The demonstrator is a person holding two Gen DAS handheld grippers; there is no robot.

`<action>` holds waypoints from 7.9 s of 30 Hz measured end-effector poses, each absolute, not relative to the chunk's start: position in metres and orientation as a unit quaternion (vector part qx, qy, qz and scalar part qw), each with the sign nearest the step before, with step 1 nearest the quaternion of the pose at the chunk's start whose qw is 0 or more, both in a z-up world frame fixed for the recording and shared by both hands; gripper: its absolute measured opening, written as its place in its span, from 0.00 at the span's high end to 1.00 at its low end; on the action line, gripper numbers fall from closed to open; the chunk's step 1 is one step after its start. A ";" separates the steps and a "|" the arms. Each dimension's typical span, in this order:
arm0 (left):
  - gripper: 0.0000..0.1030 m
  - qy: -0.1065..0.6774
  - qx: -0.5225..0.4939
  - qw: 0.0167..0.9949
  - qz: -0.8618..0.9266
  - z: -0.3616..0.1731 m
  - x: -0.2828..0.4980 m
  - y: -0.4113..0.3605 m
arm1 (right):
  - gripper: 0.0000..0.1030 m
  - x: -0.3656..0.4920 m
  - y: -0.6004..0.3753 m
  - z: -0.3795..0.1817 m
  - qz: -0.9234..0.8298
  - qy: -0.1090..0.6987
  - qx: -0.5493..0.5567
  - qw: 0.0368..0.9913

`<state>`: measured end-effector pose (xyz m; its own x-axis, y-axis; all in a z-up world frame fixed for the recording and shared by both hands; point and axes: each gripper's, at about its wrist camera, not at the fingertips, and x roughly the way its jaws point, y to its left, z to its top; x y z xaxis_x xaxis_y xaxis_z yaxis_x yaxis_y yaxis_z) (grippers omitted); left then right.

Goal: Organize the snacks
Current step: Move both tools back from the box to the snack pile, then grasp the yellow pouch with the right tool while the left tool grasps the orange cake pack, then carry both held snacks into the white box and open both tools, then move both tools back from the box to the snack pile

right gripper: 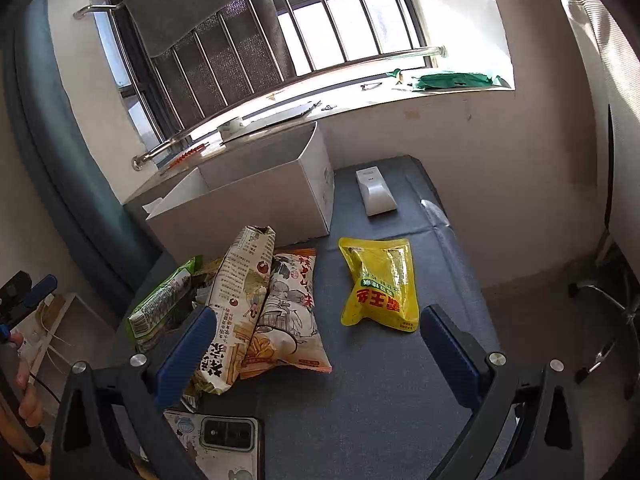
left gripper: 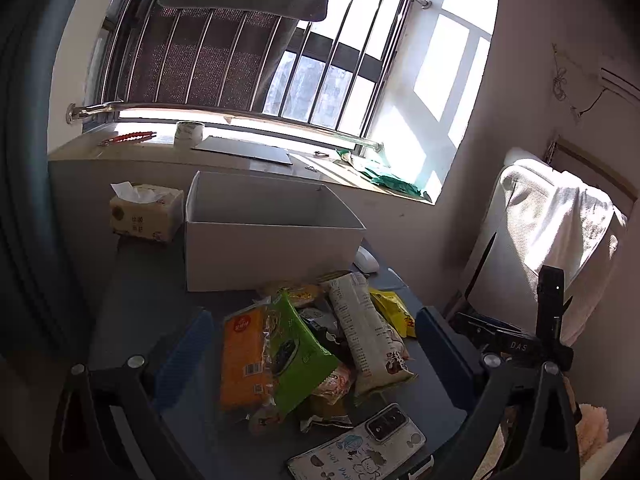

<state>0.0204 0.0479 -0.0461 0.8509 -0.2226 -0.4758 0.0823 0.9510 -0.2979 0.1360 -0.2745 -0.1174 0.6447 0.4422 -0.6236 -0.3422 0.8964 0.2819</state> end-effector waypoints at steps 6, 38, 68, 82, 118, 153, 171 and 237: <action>0.00 0.271 -0.133 0.951 -0.074 -0.053 0.021 0.050 | 0.00 0.198 -0.263 -0.147 0.179 0.415 -0.012 0.892; 0.00 0.442 -0.240 0.858 -0.103 -0.152 0.120 0.095 | 0.68 0.156 -0.282 -0.118 0.277 0.376 0.083 0.881; 0.64 0.438 -0.199 0.876 -0.039 -0.148 0.125 0.136 | 0.68 0.132 -0.223 -0.092 0.346 0.339 0.059 0.873; 0.78 0.474 -0.165 0.862 -0.073 -0.179 0.141 0.117 | 0.68 0.137 -0.222 -0.104 0.342 0.361 0.063 0.866; 1.00 0.301 -0.036 0.950 -0.074 0.027 0.255 0.095 | 0.68 0.316 -0.093 -0.020 0.339 0.357 -0.010 0.870; 0.47 0.543 -0.004 0.825 -0.159 -0.167 0.194 0.140 | 0.68 0.152 -0.162 -0.040 0.400 0.317 -0.014 0.860; 0.47 0.253 -0.156 0.951 -0.078 0.019 0.196 0.139 | 0.68 0.260 -0.110 -0.020 0.340 0.324 -0.014 0.883; 0.00 0.313 -0.207 0.927 -0.015 -0.099 0.038 0.091 | 0.00 0.149 -0.160 -0.131 0.253 0.381 -0.042 0.888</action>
<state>0.0382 0.0906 -0.0987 0.8036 -0.1580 -0.5739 -0.1011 0.9139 -0.3932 0.1492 -0.1597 -0.1309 0.5817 0.4185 -0.6974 -0.4822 0.8680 0.1187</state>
